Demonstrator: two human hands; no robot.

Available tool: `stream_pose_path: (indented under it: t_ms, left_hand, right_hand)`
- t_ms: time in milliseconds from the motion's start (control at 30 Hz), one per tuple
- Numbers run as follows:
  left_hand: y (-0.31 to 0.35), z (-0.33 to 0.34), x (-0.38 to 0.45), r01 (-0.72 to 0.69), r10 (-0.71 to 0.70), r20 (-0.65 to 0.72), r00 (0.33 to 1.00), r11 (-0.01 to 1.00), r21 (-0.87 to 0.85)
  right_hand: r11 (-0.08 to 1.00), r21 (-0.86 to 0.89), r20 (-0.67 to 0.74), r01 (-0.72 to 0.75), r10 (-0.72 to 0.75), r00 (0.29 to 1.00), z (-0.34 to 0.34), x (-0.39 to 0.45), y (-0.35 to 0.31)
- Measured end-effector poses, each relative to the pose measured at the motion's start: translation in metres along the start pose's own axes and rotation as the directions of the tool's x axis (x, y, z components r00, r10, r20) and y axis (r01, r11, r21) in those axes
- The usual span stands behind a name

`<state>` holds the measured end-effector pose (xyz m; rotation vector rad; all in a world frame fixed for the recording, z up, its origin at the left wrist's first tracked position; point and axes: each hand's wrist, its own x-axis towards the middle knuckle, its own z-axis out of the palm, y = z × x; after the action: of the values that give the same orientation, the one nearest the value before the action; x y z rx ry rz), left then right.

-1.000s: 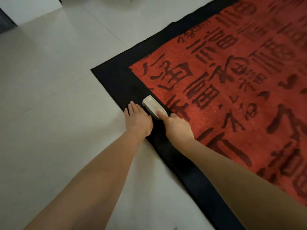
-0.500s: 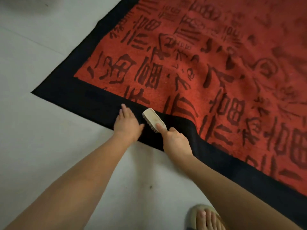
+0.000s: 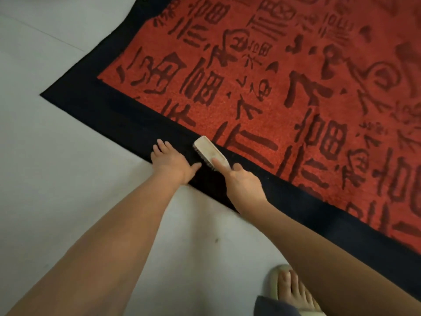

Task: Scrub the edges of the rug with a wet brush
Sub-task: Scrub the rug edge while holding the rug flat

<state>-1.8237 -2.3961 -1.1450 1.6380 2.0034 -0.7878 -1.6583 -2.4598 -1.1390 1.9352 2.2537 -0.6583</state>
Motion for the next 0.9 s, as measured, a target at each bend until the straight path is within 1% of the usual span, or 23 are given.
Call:
stream_pose_path:
  t_ms: [33,67,100,133,167,200,233,300,367,433,467,500,567,600,667,700,767,800,833,867,900]
  left_hand:
    - [0.007,-0.007,-0.001,0.021,-0.021,0.008,1.0,1.0,0.017]
    - [0.018,-0.011,-0.005,-0.007,0.007,-0.011,1.0,0.999,0.045]
    - [0.03,-0.009,-0.01,-0.077,0.08,-0.042,0.996,0.995,0.061]
    - [0.045,-0.003,-0.015,-0.181,0.186,-0.074,0.98,0.981,0.062]
    - [0.061,0.007,-0.023,-0.273,0.275,-0.077,0.958,0.961,0.036]
    - [0.071,0.015,-0.031,-0.318,0.318,-0.051,0.947,0.948,0.002]
    - [0.076,0.021,-0.036,-0.318,0.317,-0.014,0.948,0.948,-0.013]
    - [0.078,0.024,-0.037,-0.273,0.272,0.037,0.961,0.962,0.023]
    - [0.076,0.016,-0.032,-0.211,0.208,0.07,0.976,0.977,0.037]
    - [0.08,0.004,-0.03,-0.166,0.158,0.119,0.98,0.984,0.065]
    - [0.087,0.002,-0.031,-0.184,0.173,0.112,0.978,0.979,0.092]
    - [0.098,0.004,-0.036,-0.235,0.225,0.096,0.97,0.966,0.109]
    - [0.122,0.015,-0.05,-0.343,0.339,0.07,0.938,0.938,0.048]
    - [0.132,0.022,-0.056,-0.357,0.355,0.072,0.932,0.934,0.01]
    - [0.136,0.029,-0.058,-0.305,0.305,0.072,0.95,0.952,-0.002]
    - [0.135,0.029,-0.057,-0.281,0.28,0.07,0.958,0.959,0.016]
    - [0.137,0.025,-0.055,-0.25,0.247,0.09,0.965,0.968,0.029]
    - [0.139,0.022,-0.055,-0.232,0.228,0.115,0.967,0.972,0.027]
    - [0.138,0.018,-0.054,-0.202,0.197,0.137,0.971,0.979,0.021]
    - [0.143,0.016,-0.055,-0.173,0.168,0.162,0.972,0.985,0.019]
    - [0.15,0.013,-0.056,-0.143,0.138,0.185,0.973,0.99,0.015]
  right_hand:
    - [0.998,-0.031,-0.003,-0.056,0.056,0.998,0.003,-0.021,0.017]
    - [0.991,-0.044,0.003,-0.125,0.125,0.992,0.004,-0.042,0.03]
    - [0.982,-0.022,0.009,-0.185,0.186,0.983,0.005,-0.057,0.037]
    - [0.975,0.021,0.01,-0.223,0.222,0.975,0.005,-0.062,0.038]
    - [0.972,0.067,0.007,-0.227,0.227,0.974,0.005,-0.06,0.034]
    - [0.972,0.11,-0.004,-0.208,0.21,0.978,0.006,-0.05,0.028]
    - [0.976,0.122,-0.011,-0.179,0.182,0.983,0.007,-0.039,0.023]
    - [0.98,0.094,-0.019,-0.177,0.179,0.984,0.01,-0.04,0.028]
    - [0.967,0.04,-0.028,-0.252,0.254,0.967,0.011,-0.073,0.059]
    - [0.928,-0.006,-0.039,-0.371,0.371,0.928,0.012,-0.119,0.094]
    - [0.903,0.011,-0.061,-0.429,0.429,0.901,0.013,-0.131,0.102]
    - [0.887,0.046,-0.08,-0.46,0.462,0.883,0.013,-0.132,0.103]
    - [0.9,0.1,-0.085,-0.424,0.432,0.898,0.015,-0.11,0.091]
    - [0.912,0.119,-0.089,-0.393,0.404,0.91,0.017,-0.098,0.086]
    - [0.938,0.139,-0.111,-0.317,0.333,0.936,0.021,-0.09,0.085]
    - [0.939,0.123,-0.103,-0.321,0.334,0.937,0.022,-0.098,0.096]
    - [0.907,0.087,-0.092,-0.413,0.42,0.903,0.022,-0.137,0.134]
    - [0.872,0.068,-0.116,-0.484,0.489,0.864,0.025,-0.163,0.153]
    - [0.826,0.062,-0.142,-0.561,0.563,0.814,0.027,-0.185,0.167]
    - [0.756,0.07,-0.154,-0.651,0.652,0.742,0.028,-0.203,0.179]
    - [0.697,0.093,-0.164,-0.711,0.715,0.68,0.03,-0.211,0.185]
